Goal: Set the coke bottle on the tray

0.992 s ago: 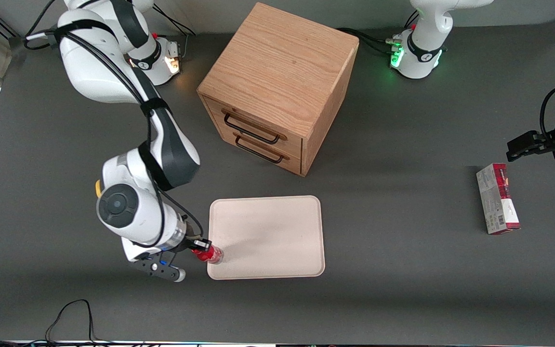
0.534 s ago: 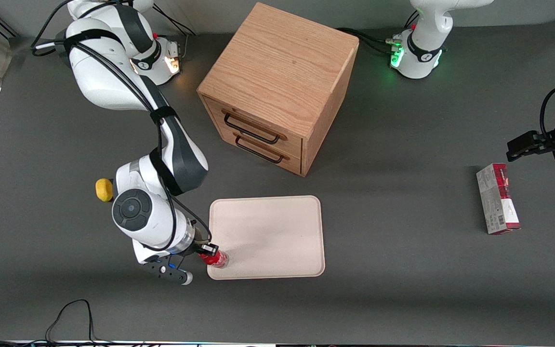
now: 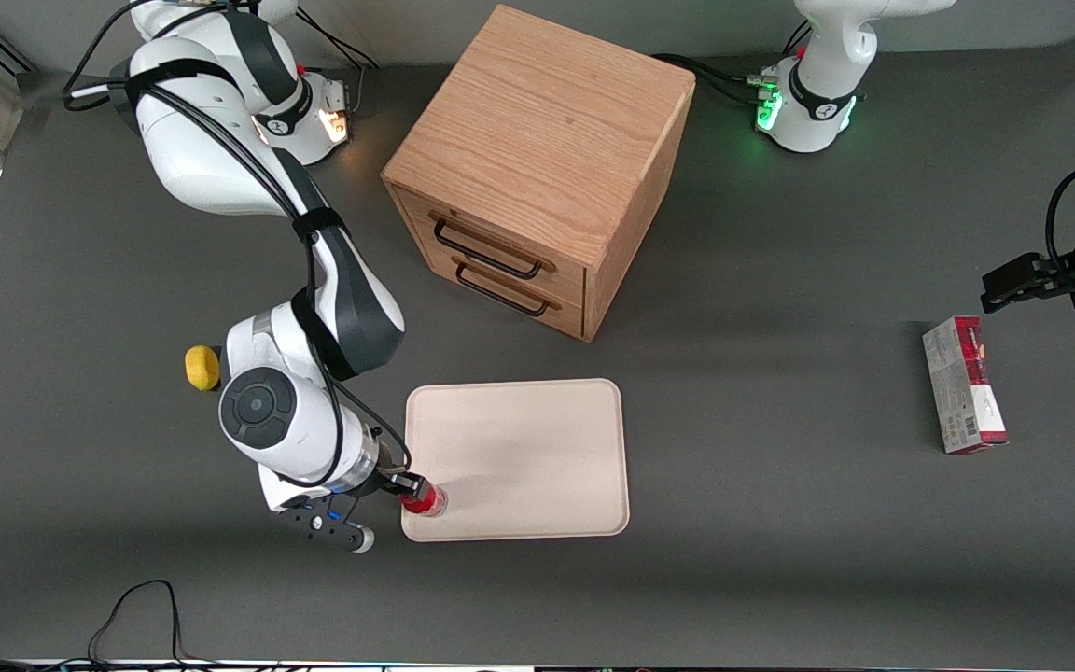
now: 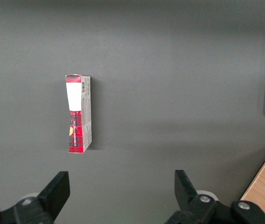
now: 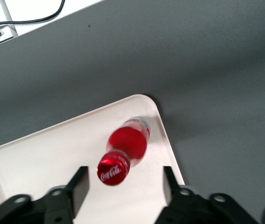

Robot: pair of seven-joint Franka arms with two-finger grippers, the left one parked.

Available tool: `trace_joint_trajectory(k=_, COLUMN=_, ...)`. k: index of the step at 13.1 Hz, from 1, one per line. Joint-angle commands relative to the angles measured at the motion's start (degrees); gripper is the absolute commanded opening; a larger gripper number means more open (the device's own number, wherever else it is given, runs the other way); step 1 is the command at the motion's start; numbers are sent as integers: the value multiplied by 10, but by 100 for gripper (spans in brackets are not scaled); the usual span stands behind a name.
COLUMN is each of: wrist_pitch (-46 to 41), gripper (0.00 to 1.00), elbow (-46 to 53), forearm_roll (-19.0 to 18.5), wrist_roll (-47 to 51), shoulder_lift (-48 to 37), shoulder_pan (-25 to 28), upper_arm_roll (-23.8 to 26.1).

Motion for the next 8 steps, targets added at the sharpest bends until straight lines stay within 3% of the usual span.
trace_joint_trajectory(k=1, wrist_pitch=-10, gripper=100, elbow=21, forearm_roll=-12, wrist_roll=17, shoulder_lift=3, shoulder_pan=4, upper_arm_roll=0)
trace_joint_trajectory(k=5, wrist_pitch=-114, gripper=100, elbow=3, forearm_roll=-11, wrist_roll=-64, shoulder_lift=-52, shoulder_pan=-2, upper_arm_roll=-4)
trace_joint_trajectory(k=7, wrist_pitch=-164, gripper=100, elbow=-87, forearm_roll=-3, wrist_roll=-140, shoulder_lift=-142, shoulder_pan=-24, upper_arm_roll=-5)
trace_joint_trajectory(k=8, wrist_pitch=-159, gripper=100, elbow=-177, forearm_roll=0, wrist_roll=-176, shoulder_lift=-210, shoulder_pan=-36, upper_arm_roll=-5)
